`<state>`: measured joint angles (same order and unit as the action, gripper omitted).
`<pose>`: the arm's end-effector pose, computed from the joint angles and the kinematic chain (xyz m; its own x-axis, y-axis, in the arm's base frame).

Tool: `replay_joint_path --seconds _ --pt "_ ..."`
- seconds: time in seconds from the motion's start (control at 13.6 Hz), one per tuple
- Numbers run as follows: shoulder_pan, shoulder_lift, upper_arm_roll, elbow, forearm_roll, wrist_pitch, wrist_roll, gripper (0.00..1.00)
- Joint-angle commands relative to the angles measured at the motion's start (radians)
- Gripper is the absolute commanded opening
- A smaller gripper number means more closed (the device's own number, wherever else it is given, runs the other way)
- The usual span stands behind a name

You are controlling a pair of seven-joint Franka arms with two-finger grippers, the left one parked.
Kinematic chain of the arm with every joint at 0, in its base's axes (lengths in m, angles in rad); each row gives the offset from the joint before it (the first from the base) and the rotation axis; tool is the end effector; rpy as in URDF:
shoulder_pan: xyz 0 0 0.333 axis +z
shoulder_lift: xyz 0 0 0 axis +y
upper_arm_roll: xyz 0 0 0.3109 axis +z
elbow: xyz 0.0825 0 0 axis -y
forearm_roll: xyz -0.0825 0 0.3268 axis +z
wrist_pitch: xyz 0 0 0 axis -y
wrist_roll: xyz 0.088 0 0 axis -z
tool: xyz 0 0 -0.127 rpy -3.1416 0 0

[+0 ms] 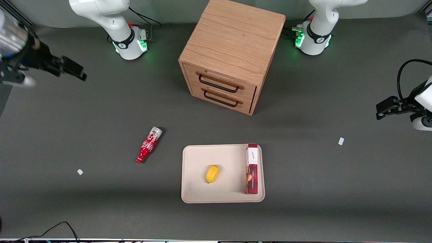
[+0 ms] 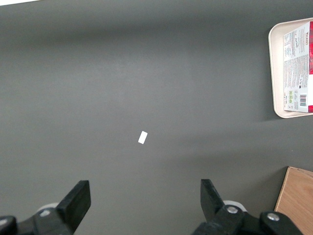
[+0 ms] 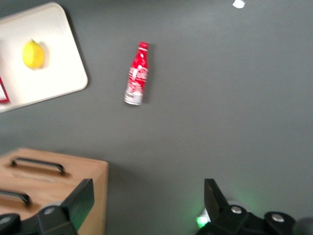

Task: Place coke bottle on tray
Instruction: 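Move the right gripper down over the red Coca-Cola bottle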

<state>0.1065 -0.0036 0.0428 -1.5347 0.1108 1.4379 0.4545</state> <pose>0.4728 0.0865 0.6058 0.9495 -0.2851 -0.1313 -0.2945 -0.9538 -0.0586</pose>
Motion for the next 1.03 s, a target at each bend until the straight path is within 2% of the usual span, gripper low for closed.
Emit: replay_joint_path --seconds 0.0,0.29,0.37,0.66,0.96 --pt "0.007 0.236 0.038 0.097 0.024 0.076 0.134 1.0" --pt "0.013 0.431 0.04 0.047 0.02 0.247 0.229 1.0" --pt "0.021 0.467 0.045 0.006 -0.006 0.324 0.258 1.0" --pt "0.021 0.549 0.083 -0.165 -0.056 0.637 0.363 1.0" --pt "0.033 0.611 0.088 -0.234 -0.077 0.772 0.397 1.0"
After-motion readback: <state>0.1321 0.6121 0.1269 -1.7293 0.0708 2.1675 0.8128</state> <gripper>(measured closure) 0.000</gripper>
